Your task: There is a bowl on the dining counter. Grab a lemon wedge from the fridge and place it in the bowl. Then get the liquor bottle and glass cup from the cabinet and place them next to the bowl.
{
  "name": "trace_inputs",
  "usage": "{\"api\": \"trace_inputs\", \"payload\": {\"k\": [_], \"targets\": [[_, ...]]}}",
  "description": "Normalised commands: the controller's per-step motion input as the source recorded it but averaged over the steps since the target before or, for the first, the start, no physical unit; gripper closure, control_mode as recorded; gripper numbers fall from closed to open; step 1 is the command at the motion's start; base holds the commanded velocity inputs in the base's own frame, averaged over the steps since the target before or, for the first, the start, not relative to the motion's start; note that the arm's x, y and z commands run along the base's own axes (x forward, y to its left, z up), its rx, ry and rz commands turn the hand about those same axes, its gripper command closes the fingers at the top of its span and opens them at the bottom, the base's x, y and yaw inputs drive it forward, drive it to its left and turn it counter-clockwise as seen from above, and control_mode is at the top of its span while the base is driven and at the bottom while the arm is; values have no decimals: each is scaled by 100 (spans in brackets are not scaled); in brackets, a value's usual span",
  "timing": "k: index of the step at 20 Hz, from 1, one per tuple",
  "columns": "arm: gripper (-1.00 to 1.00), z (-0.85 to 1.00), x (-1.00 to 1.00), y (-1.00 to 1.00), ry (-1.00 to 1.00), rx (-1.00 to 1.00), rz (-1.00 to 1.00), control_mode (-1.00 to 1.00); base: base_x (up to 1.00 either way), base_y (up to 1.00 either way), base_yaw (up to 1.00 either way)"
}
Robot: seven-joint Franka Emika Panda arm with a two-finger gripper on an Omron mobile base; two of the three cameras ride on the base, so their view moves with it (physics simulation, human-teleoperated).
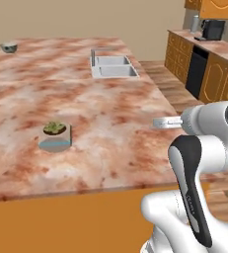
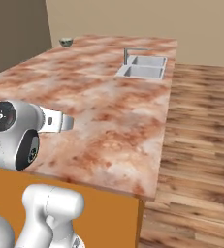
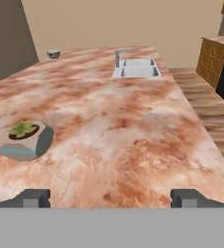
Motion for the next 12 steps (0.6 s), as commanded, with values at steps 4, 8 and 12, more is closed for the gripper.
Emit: {"api": "trace_inputs", "payload": {"k": [4,8,12], "targets": [[-100,0,0,0,0,0,0,100,0,-100,24],[-100,0,0,0,0,0,0,100,0,-100,23],[-100,0,0,0,0,0,0,100,0,-100,22]]}}
